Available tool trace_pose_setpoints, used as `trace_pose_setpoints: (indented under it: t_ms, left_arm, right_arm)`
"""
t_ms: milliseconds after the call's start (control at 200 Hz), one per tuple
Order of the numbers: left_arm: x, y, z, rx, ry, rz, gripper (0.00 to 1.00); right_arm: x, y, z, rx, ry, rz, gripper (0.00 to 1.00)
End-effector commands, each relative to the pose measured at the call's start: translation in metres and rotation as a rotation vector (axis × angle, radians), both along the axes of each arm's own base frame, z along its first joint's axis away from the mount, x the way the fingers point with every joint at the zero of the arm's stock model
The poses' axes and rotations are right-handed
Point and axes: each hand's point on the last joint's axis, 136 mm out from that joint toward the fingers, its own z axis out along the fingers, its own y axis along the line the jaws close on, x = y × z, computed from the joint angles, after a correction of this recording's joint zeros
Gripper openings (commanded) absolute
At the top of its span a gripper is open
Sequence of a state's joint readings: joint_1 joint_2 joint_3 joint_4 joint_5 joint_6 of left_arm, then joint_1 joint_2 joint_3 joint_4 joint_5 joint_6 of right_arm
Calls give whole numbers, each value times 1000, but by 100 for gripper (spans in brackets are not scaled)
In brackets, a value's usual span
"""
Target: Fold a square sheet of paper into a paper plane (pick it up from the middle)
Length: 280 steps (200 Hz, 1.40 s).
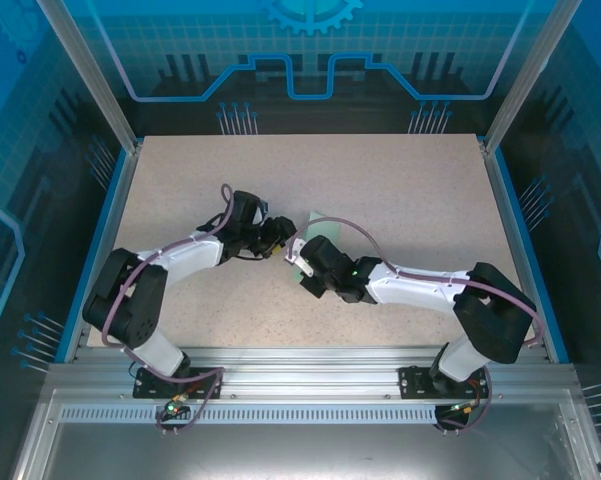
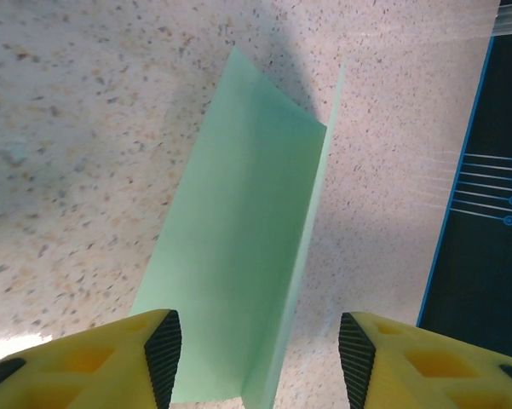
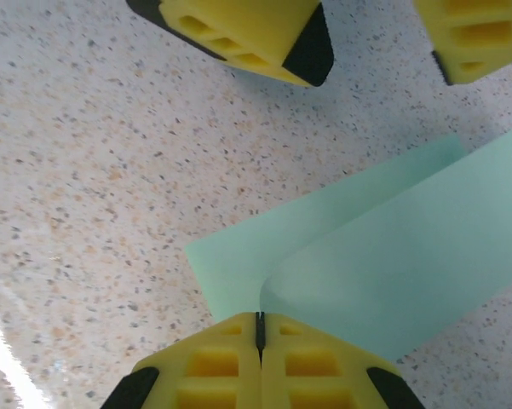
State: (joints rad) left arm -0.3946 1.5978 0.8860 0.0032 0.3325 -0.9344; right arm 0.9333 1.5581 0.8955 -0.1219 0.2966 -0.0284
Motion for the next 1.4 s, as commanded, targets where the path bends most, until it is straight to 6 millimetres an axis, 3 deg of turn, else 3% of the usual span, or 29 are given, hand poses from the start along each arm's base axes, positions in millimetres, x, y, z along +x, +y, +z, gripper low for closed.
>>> trace_pose_setpoints:
  t_ms: [0, 120, 150, 340, 495, 770, 1015, 1395]
  left_arm:
    - [-12, 13, -1, 55, -5, -2, 56]
    - [-20, 16, 3, 59, -19, -11, 55]
    - [-22, 17, 4, 60, -22, -12, 55]
    - [-28, 16, 12, 50, -41, -33, 55]
    - [-29, 14, 9, 50, -35, -48, 55]
    - [-33, 1, 2, 57, -25, -109, 55]
    - [-38, -8, -3, 67, -19, -152, 52]
    - [-50, -28, -11, 94, -4, -243, 49]
  right_arm:
    - [-9, 7, 11, 87, 77, -6, 0]
    - [-17, 16, 14, 156, 102, 27, 0]
    - [-23, 11, 3, 145, 122, 33, 0]
    - [-36, 16, -1, 197, 150, 92, 0]
    - [-29, 8, -16, 206, 196, 30, 0]
    - [-16, -5, -24, 431, 400, -51, 0]
    - [-7, -20, -40, 462, 482, -117, 0]
    - [7, -37, -43, 562, 588, -144, 0]
